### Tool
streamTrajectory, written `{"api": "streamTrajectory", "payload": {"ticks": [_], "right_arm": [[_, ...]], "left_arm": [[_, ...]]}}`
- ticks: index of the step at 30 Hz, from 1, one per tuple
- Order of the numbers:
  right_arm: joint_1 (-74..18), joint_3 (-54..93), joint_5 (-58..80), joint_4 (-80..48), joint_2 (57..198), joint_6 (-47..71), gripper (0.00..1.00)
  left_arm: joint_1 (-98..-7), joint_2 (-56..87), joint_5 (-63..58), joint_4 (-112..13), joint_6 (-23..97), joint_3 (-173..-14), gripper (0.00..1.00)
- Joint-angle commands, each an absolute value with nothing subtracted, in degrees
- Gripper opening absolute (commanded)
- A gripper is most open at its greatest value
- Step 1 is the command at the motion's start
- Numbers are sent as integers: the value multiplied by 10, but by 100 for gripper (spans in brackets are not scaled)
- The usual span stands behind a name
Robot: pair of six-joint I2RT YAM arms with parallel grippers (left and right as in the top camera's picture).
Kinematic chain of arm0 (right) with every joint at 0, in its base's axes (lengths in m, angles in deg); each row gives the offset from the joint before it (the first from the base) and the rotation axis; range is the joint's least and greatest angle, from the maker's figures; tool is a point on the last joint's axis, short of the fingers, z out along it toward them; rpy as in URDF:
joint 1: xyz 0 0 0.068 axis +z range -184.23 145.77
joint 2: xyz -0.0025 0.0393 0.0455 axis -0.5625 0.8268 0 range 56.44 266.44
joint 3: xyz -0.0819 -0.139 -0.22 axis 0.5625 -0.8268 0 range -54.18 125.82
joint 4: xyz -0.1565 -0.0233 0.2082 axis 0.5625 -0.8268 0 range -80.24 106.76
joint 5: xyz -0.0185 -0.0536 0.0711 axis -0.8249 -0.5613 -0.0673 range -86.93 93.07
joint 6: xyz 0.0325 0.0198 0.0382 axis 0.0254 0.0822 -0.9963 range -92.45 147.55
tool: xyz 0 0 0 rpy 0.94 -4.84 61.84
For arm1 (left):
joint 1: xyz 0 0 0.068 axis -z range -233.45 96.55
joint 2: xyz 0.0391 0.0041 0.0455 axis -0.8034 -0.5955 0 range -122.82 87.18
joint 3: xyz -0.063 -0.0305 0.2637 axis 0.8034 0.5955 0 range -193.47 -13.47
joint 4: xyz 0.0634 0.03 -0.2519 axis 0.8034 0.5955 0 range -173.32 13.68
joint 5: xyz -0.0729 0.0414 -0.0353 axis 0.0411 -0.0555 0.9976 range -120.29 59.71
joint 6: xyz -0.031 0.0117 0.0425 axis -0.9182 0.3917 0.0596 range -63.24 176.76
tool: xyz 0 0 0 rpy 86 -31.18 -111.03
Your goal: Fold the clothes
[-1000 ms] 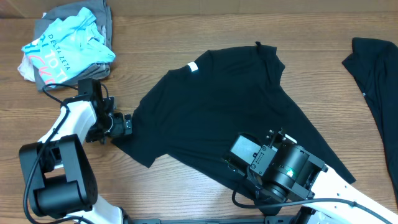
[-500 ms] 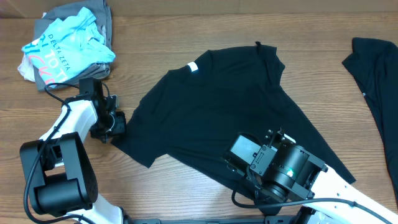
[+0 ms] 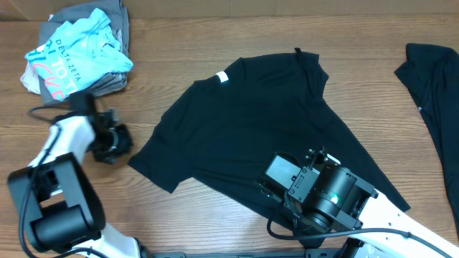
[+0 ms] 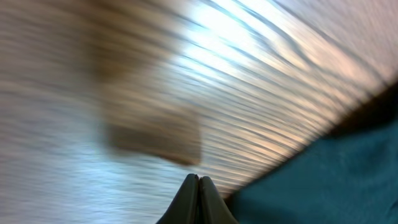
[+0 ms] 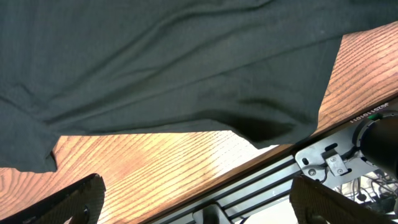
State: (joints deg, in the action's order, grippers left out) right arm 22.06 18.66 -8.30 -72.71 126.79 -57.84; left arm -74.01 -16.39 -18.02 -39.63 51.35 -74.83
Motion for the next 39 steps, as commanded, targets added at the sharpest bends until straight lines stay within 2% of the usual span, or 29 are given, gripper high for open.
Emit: {"api": "streamTrajectory", "payload": {"ticks": [1, 7, 13, 14, 15, 16, 18, 23, 33, 38, 39], "right_arm": [[223, 187, -91, -724, 1258, -575, 99], [223, 187, -104, -715, 1260, -575, 100], [223, 187, -107, -683, 1265, -575, 100], [223, 187, -109, -681, 1269, -575, 100], [223, 187, -110, -681, 1271, -575, 100], [223, 187, -110, -681, 1275, -574, 100], [223, 187, -110, -678, 1284, -557, 100], [223, 187, -108, -675, 1308, -546, 100], [223, 187, -97, -671, 1336, -546, 100], [223, 187, -97, -670, 1336, -546, 100], [223, 187, -97, -671, 1336, -546, 100]], "left_arm": [[-823, -174, -118, -387, 488, -761, 4], [-936, -174, -88, -361, 515, -761, 4], [-959, -174, -12, -355, 555, -761, 4], [-955, -174, -10, -356, 555, -761, 9], [-950, -174, -11, -356, 555, -762, 22], [-944, -174, -12, -357, 557, -762, 40], [-925, -173, -13, -361, 558, -763, 70], [-860, -173, -45, -371, 569, -763, 100], [-705, -173, -191, -406, 571, -763, 98], [-646, -173, -249, -414, 581, -763, 85], [-637, -173, -264, -414, 580, -762, 85]]}}
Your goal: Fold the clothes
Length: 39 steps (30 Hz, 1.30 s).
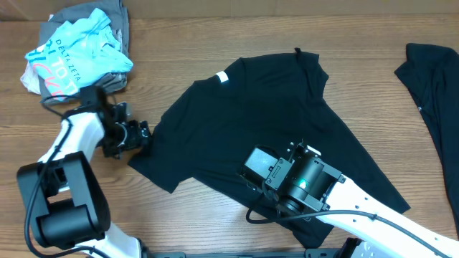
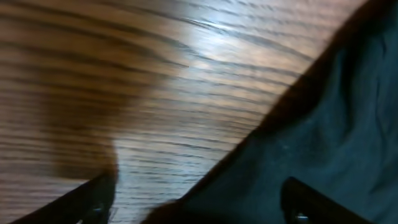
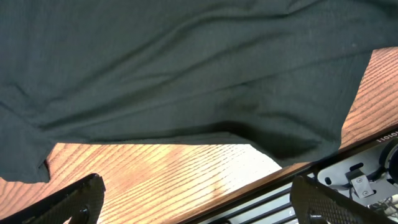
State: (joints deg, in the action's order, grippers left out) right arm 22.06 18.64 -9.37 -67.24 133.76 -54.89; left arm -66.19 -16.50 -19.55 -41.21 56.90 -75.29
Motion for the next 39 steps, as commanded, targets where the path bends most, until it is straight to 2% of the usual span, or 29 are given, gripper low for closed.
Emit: {"api": "streamTrajectory", "payload": {"ticks": [1, 3, 5, 7, 8, 9, 13, 15, 17, 19, 20, 21, 22, 23, 30, 31, 33, 34, 39], "right_arm": [[223, 187, -97, -671, 1336, -546, 100], [223, 187, -97, -671, 1336, -546, 100], [223, 187, -97, -671, 1336, -546, 100], [223, 187, -97, -671, 1336, -546, 100], [223, 187, -97, -671, 1336, -546, 100], [223, 187, -97, -671, 1336, -546, 100], [223, 187, -97, -670, 1336, -546, 100], [223, 187, -97, -670, 1336, -546, 100], [223, 187, -97, -670, 1336, -546, 100], [223, 187, -97, -670, 1336, -546, 100], [223, 187, -97, -670, 1336, -546, 100], [223, 187, -97, -670, 1336, -546, 100], [223, 187, -97, -670, 1336, -546, 100], [223, 187, -97, -671, 1336, -546, 100], [223, 187, -97, -671, 1336, -546, 100], [223, 187, -97, -671, 1336, -546, 100], [223, 187, -97, -671, 1336, -546, 100], [223, 187, -97, -671, 1336, -546, 100], [223, 187, -97, -670, 1336, -547, 100]], "left_arm": [[-630, -174, -270, -413, 580, -762, 84], [-619, -176, -277, -413, 580, -760, 82], [-613, -176, -283, -413, 580, -753, 75], [-613, -176, -291, -413, 580, -745, 52], [-613, -176, -291, -412, 580, -741, 34], [-613, -176, -290, -412, 580, -738, 25], [-613, -176, -290, -411, 579, -729, 12], [-613, -176, -290, -411, 579, -726, 11], [-613, -176, -289, -411, 579, -723, 4], [-613, -176, -289, -412, 579, -718, 6], [-613, -176, -289, -413, 580, -714, 25], [-613, -176, -289, -415, 580, -711, 68], [-613, -176, -289, -418, 581, -707, 68], [-613, -176, -291, -421, 581, -702, 59], [-613, -176, -295, -444, 581, -680, 55], [-613, -176, -295, -445, 581, -678, 45], [-613, -176, -295, -446, 581, -676, 8], [-613, -176, -295, -446, 581, -675, 4], [-613, -176, -294, -450, 580, -675, 4]]}}
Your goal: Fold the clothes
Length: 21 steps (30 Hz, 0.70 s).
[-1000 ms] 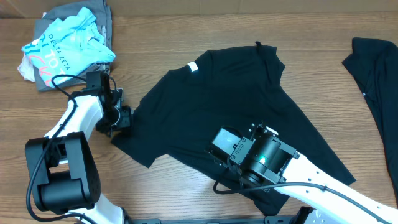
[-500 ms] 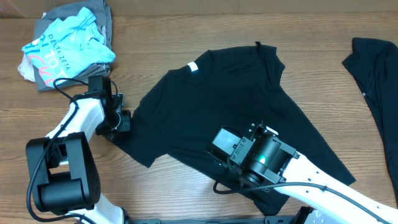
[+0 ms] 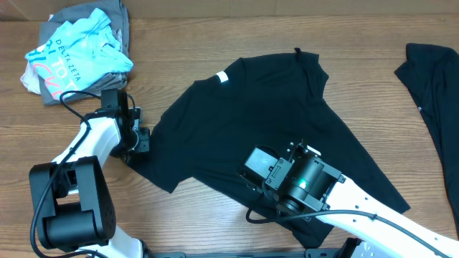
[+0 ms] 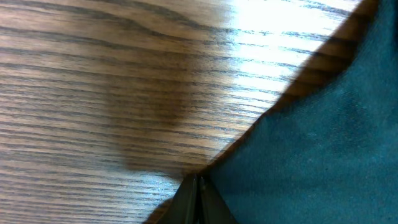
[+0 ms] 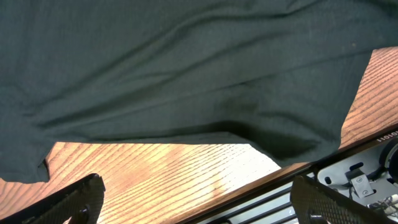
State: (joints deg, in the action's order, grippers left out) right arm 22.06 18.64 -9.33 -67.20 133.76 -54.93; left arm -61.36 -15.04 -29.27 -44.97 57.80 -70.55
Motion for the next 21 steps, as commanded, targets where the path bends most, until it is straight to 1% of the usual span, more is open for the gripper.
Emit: {"api": "streamTrajectory", "payload": {"ticks": [1, 5, 10, 14, 21], "right_arm": [[223, 187, -97, -670, 1336, -547, 100], [223, 187, -98, -670, 1336, -547, 100], [223, 187, -97, -672, 1336, -546, 100], [223, 187, -98, -675, 1336, -546, 100], [223, 187, -106, -668, 1336, -546, 100]], "left_arm": [[-614, -176, -294, -451, 573, -678, 4], [-630, -175, -257, -433, 528, -717, 4], [-686, -175, -173, -389, 513, -793, 4], [-753, -175, -171, -354, 499, -825, 4], [-879, -175, -171, -316, 503, -826, 4]]}}
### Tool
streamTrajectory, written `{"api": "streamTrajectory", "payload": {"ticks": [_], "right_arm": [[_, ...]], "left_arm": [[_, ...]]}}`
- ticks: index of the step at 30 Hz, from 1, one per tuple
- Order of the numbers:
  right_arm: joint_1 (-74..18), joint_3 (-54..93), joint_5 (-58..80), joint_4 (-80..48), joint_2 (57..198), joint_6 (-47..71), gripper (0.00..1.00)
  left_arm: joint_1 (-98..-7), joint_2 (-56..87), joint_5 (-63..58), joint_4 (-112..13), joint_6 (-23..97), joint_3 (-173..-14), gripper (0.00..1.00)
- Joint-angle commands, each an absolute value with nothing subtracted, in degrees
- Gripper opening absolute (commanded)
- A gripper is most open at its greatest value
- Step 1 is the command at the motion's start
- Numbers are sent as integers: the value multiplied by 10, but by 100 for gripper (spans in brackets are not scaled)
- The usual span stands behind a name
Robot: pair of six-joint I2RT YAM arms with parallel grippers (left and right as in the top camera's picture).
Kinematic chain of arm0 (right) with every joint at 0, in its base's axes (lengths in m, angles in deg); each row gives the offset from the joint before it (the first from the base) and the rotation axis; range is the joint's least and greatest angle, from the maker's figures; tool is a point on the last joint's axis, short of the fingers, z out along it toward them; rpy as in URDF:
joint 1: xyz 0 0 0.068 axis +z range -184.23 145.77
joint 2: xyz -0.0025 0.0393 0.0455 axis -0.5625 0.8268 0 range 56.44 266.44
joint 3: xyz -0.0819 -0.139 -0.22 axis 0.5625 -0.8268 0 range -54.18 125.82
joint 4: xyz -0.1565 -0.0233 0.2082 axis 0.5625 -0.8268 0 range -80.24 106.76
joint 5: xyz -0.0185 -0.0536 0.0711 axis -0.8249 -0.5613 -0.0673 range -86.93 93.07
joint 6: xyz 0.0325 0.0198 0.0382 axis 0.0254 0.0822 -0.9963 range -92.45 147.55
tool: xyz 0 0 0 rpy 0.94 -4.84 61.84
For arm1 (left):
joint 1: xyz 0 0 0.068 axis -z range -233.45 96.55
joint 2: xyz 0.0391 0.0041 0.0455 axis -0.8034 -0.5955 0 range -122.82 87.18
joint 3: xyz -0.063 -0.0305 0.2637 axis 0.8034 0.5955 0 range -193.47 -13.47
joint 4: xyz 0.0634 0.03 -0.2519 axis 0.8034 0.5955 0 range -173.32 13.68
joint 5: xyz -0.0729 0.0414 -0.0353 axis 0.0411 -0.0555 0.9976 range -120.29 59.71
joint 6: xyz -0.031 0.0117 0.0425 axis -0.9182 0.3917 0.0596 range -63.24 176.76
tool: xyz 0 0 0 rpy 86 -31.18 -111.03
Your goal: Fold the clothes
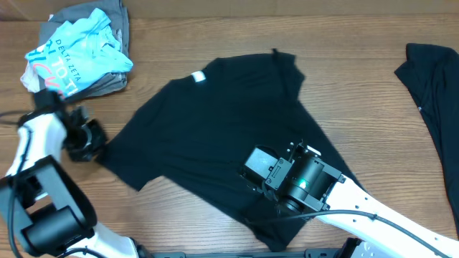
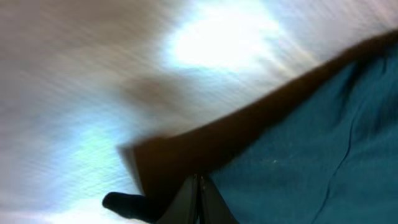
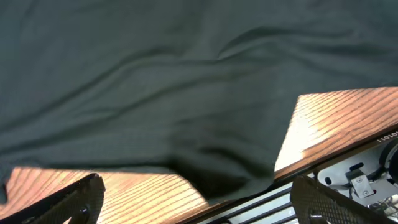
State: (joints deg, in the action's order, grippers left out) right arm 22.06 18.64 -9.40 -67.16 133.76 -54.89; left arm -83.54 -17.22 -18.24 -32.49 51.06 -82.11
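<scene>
A black t-shirt (image 1: 215,136) lies spread on the wooden table, its neck label towards the far left. My left gripper (image 1: 92,147) is at the shirt's left sleeve corner and is shut on the sleeve. In the left wrist view the gripper (image 2: 199,180) has its jaws pressed together with dark fabric (image 2: 298,155) at their tip. My right gripper (image 1: 269,179) hovers over the shirt's near hem. Its jaws stand wide open (image 3: 199,202) above the cloth (image 3: 174,81), with nothing between them.
A pile of clothes with a light blue printed shirt (image 1: 75,50) sits at the far left corner. Another black garment (image 1: 434,86) lies along the right edge. The table's front edge and a metal rail (image 3: 348,168) run just below the shirt's hem.
My left gripper has moved to the left, still shut on the sleeve. The whole black t-shirt has shifted left with it. The right arm has stayed where it was, still open.
My left gripper was shut over bare table left of the sleeve. Then it stood open at the sleeve's edge, then shut on that edge. Now the shirt sits further left. The right gripper moved a little left over the hem early on and has stayed open.
</scene>
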Motion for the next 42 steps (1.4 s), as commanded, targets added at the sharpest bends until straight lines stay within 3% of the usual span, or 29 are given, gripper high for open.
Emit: {"api": "streamTrajectory", "payload": {"ticks": [1, 8, 15, 21, 27, 28, 29, 30, 32, 34, 39, 42], "right_arm": [[223, 187, -107, -666, 1336, -546, 100], [223, 187, -113, -663, 1336, -546, 100], [216, 187, -168, -662, 1337, -542, 100], [99, 187, -105, -651, 1337, -431, 94], [-83, 187, 55, -611, 1337, -232, 76], [-105, 187, 63, -614, 1337, -216, 75], [-130, 187, 63, -623, 1337, -211, 73], [-144, 187, 62, -629, 1337, -209, 70], [-185, 185, 59, -644, 1337, -199, 64], [-230, 174, 59, -656, 1337, -210, 42], [-278, 107, 74, -634, 1337, -226, 40], [-287, 46, 91, -600, 1337, -237, 39]], "left_arm": [[-900, -175, -171, -310, 503, -826, 4], [-1001, -175, -165, -288, 486, -826, 4], [-1075, -171, -23, -279, 504, -826, 4], [-1071, -150, -10, -274, 499, -826, 5], [-1071, -101, 58, -279, 499, -826, 55], [-1071, -92, 60, -278, 499, -826, 70], [-1071, -83, 60, -276, 499, -826, 94], [-1070, -75, 62, -274, 499, -826, 100], [-1069, -58, 87, -265, 499, -826, 100], [-1065, -51, 133, -249, 502, -826, 100], [-1041, -52, 214, -182, 512, -826, 100], [-1008, -52, 240, -153, 580, -826, 100]]}}
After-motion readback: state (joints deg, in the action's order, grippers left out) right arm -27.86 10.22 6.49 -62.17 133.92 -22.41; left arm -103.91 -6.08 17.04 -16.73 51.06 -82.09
